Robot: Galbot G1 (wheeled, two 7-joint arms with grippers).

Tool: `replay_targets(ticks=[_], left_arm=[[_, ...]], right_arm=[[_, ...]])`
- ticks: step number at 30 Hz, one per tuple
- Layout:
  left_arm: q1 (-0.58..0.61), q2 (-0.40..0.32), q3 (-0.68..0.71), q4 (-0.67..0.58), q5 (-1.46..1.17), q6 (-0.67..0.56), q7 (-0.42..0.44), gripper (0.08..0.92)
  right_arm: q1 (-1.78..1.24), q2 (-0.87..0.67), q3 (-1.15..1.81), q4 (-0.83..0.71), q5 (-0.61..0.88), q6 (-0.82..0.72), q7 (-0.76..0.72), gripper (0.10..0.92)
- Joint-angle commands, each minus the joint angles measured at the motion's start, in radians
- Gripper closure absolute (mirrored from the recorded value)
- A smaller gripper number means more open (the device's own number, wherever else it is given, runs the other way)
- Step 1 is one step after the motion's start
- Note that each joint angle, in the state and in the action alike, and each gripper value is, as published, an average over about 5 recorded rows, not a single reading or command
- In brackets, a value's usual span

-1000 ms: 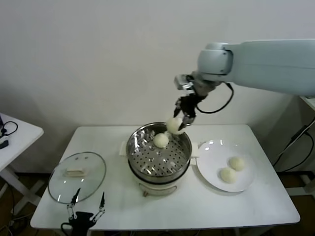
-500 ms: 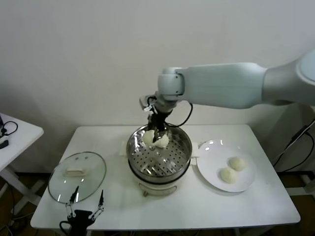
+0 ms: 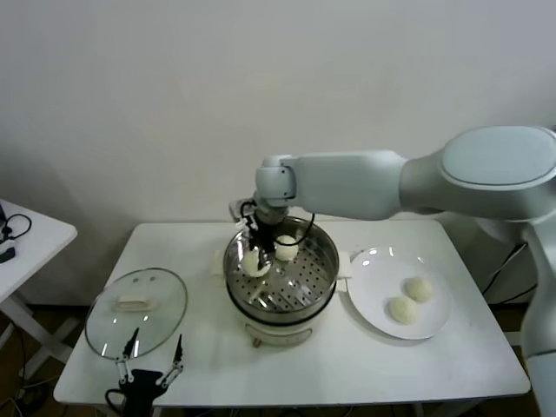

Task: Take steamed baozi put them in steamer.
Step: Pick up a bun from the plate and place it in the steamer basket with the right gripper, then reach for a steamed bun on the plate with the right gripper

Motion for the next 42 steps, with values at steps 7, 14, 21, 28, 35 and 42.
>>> replay_targets(ticks=[7, 14, 21, 28, 35, 42], left_arm=[[-0.001, -0.016, -0.002, -0.004, -0.006, 0.003, 0.004, 0.177], [0.001, -0.016, -0.004, -0.007, -0.001, 0.008, 0.007, 0.177], [-0.001, -0.017, 0.002, -0.008, 0.002, 0.011, 0.009, 0.177], [0.000, -0.017, 0.003, 0.004, 0.004, 0.007, 0.008, 0.177], [0.006, -0.024, 0.003, 0.008, 0.014, 0.005, 0.006, 0.177], [0.017, -0.034, -0.002, 0.016, 0.025, 0.003, 0.004, 0.177]], right_arm=[[0.039, -0.041, 0.011, 0.027, -0.010, 0.023, -0.019, 0.316], [0.332, -0.306, -0.144, 0.235, 0.064, 0.120, -0.166, 0.205], [0.513, -0.582, -0.379, 0.342, -0.010, 0.222, -0.234, 0.202], [0.356, -0.785, -0.393, 0.391, -0.196, 0.172, -0.143, 0.203], [0.058, -0.856, -0.203, 0.297, -0.345, 0.118, -0.047, 0.203], [-0.182, -0.833, -0.019, 0.197, -0.404, 0.094, 0.001, 0.203]])
